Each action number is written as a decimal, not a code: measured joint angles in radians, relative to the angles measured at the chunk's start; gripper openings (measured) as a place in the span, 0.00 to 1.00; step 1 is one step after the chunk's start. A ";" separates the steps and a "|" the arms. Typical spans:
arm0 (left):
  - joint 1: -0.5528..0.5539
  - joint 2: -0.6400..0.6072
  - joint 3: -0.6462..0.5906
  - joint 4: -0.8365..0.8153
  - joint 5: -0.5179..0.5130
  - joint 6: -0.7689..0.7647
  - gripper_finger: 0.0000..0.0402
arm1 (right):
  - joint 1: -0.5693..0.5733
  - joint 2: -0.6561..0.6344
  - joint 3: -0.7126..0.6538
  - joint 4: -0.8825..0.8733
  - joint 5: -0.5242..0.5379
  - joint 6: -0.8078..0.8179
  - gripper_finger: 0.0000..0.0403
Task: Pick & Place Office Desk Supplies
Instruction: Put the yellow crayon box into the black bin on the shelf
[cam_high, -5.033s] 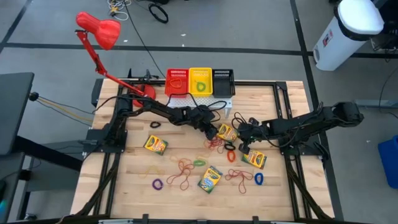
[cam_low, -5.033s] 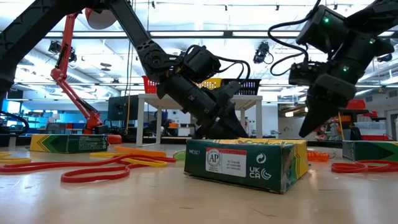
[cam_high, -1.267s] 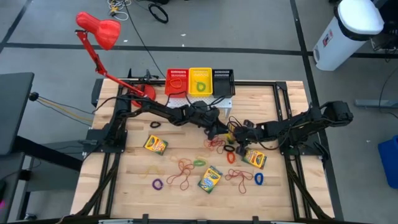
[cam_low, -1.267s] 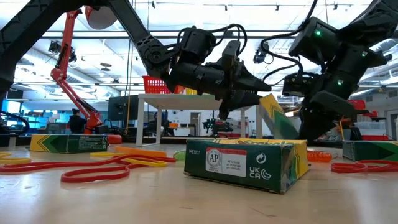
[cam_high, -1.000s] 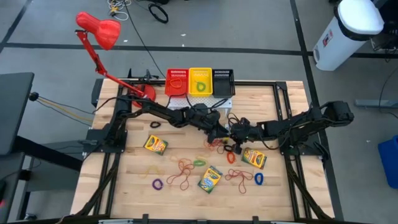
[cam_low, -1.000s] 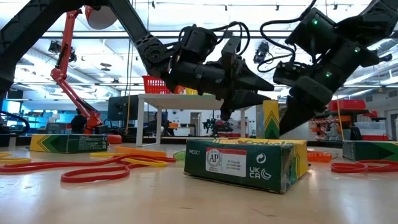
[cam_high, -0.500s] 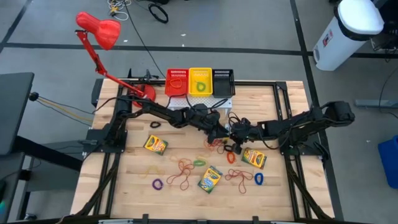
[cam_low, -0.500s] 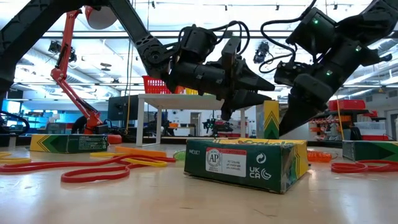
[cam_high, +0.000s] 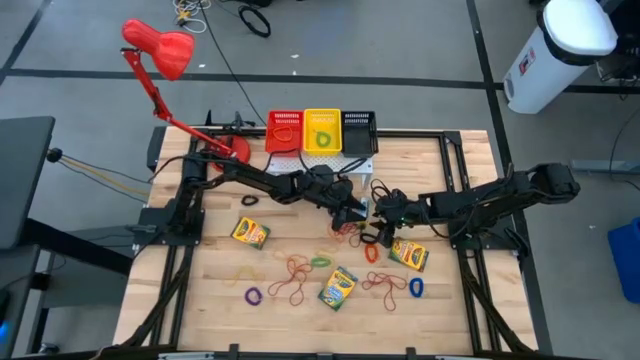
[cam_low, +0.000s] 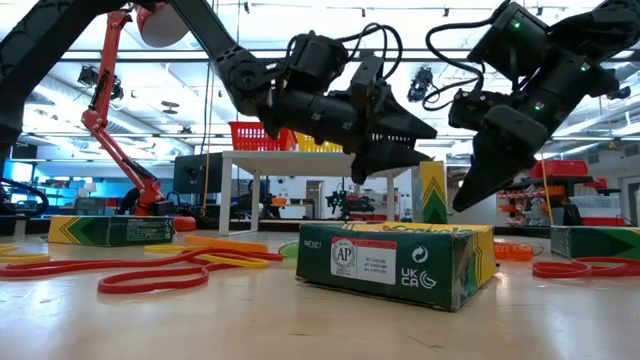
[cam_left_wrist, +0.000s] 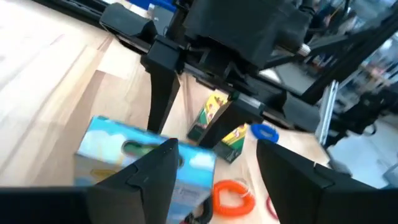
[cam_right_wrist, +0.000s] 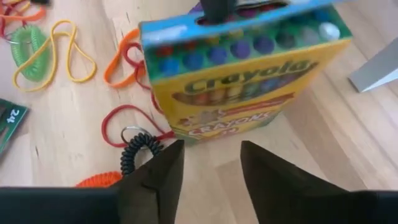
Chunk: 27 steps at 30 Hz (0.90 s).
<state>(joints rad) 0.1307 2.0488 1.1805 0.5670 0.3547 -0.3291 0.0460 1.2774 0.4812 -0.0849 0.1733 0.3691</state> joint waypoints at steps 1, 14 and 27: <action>-0.004 -0.011 0.000 -0.022 -0.004 0.012 0.58 | 0.000 0.000 0.000 -0.002 0.000 0.000 0.43; -0.048 -0.097 -0.003 -0.113 -0.016 0.125 0.57 | 0.000 0.000 0.000 -0.020 -0.002 0.000 0.47; -0.159 -0.267 -0.092 -0.132 -0.221 0.329 0.18 | 0.000 -0.053 0.045 -0.203 -0.033 -0.022 0.12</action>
<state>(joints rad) -0.0288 1.7821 1.0881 0.4353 0.1335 -0.0006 0.0463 1.2245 0.5262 -0.2876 0.1400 0.3475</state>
